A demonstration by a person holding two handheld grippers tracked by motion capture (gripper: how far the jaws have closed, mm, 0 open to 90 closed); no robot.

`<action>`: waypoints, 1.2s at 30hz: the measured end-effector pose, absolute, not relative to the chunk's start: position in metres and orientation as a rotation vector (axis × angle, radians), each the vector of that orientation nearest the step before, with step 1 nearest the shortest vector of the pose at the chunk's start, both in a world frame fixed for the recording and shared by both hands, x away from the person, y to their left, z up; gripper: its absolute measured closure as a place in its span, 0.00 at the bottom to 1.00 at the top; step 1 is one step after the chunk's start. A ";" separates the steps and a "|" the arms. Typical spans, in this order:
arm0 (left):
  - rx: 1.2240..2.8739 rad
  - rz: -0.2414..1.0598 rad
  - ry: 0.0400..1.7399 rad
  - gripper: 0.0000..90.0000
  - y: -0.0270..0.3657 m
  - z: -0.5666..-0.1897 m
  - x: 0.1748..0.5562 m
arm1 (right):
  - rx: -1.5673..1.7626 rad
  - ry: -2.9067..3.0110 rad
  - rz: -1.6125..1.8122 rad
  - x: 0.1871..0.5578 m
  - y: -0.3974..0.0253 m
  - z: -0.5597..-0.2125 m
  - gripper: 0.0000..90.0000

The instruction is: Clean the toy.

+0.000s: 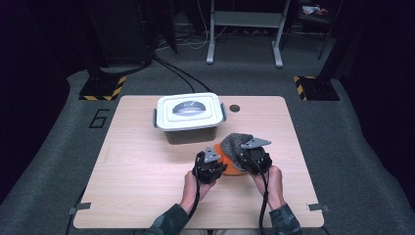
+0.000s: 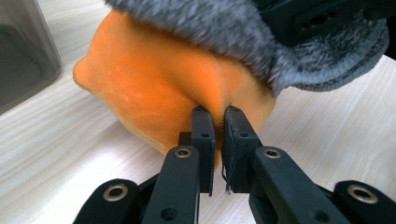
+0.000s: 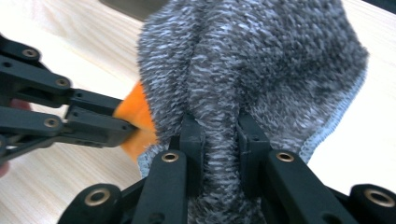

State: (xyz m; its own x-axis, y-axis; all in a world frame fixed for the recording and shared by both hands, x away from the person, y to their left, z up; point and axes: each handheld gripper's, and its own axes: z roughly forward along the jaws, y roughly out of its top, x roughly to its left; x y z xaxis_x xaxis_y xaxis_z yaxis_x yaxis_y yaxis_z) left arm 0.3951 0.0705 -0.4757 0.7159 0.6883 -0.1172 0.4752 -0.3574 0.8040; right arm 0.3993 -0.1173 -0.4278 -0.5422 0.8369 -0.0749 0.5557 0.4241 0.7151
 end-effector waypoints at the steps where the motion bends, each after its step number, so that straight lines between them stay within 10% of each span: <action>1: 2.020 0.301 0.888 0.93 0.071 -0.476 0.396 | 1.195 2.255 0.906 0.401 -0.123 -0.429 0.84; 24: 2.004 0.277 0.929 0.93 0.079 -0.481 0.399 | 1.499 2.211 0.773 0.429 -0.182 -0.478 0.84; 36: 1.992 0.275 0.903 0.93 0.080 -0.482 0.399 | 1.305 2.149 0.944 0.397 -0.164 -0.417 0.84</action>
